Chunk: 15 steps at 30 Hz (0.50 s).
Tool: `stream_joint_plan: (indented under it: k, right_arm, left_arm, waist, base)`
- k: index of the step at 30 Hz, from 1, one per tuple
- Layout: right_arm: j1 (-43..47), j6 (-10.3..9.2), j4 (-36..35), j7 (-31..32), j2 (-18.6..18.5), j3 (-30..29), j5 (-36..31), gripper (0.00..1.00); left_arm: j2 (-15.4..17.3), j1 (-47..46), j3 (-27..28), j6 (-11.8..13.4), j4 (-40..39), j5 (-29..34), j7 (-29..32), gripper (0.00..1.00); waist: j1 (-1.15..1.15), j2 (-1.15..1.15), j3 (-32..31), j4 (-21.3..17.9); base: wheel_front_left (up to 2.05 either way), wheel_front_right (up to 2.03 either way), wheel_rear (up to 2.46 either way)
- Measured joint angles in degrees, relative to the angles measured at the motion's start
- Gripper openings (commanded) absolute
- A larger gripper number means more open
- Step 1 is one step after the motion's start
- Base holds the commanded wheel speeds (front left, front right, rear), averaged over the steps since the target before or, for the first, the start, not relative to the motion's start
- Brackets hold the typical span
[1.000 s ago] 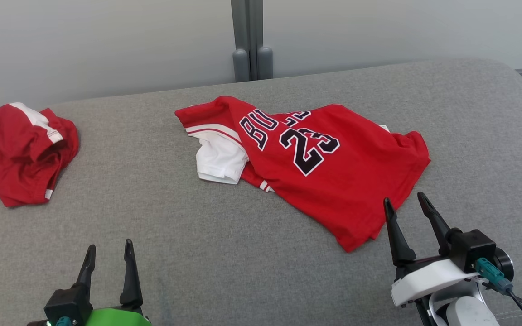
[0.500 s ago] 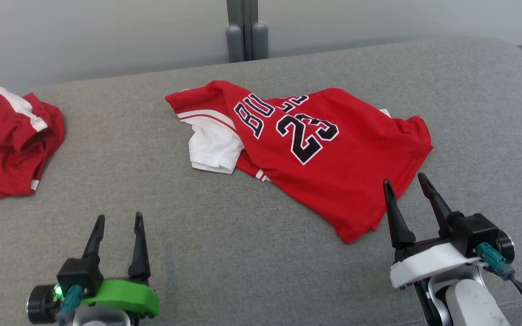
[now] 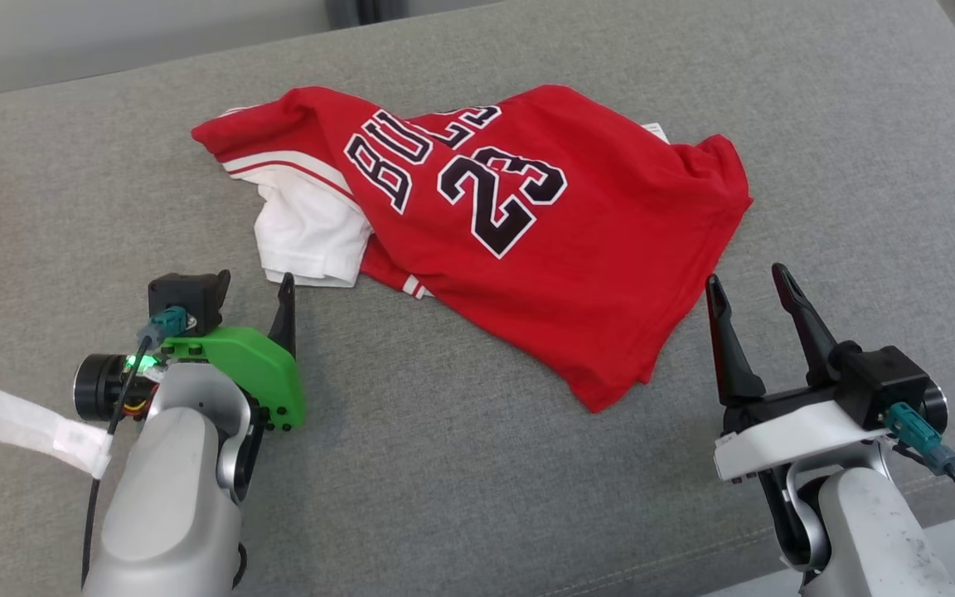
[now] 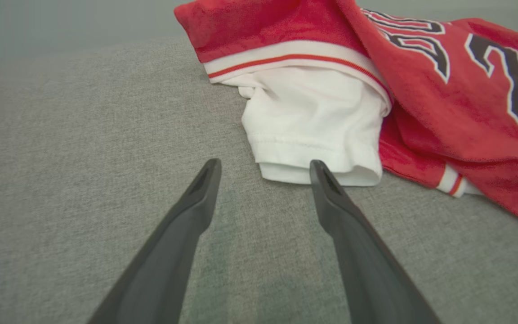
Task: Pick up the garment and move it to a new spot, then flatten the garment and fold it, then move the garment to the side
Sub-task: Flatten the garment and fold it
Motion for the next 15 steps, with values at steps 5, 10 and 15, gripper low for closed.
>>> stream_joint_plan:
  k: [5, 10, 15]
  right_arm:
    - [-0.7, 0.0, -0.2, 0.0, 0.0, 0.0, 0.7, 1.0]
    - [-0.9, 0.0, -0.2, 0.0, 0.0, 0.0, 1.2, 1.0]
    - [-1.2, 0.0, -0.2, 0.0, 0.0, -0.4, 1.4, 1.0]
  left_arm:
    - [0.6, -3.4, 0.3, 0.1, 4.0, -0.8, 2.5, 1.0]
    - [1.5, -5.3, 0.6, 0.0, 6.6, -1.4, 1.5, 1.0]
    - [1.7, -6.5, 0.3, -0.1, 8.2, -1.5, -0.9, 0.0]
  waist:
    - [0.0, 0.0, 2.1, -2.2]
    - [0.0, 0.0, 3.5, -3.5]
    - [0.0, 0.0, 4.0, -3.8]
  base:
    - [0.0, 0.0, 0.0]
    - [0.0, 0.0, 0.0]
    - [0.0, 0.0, 0.0]
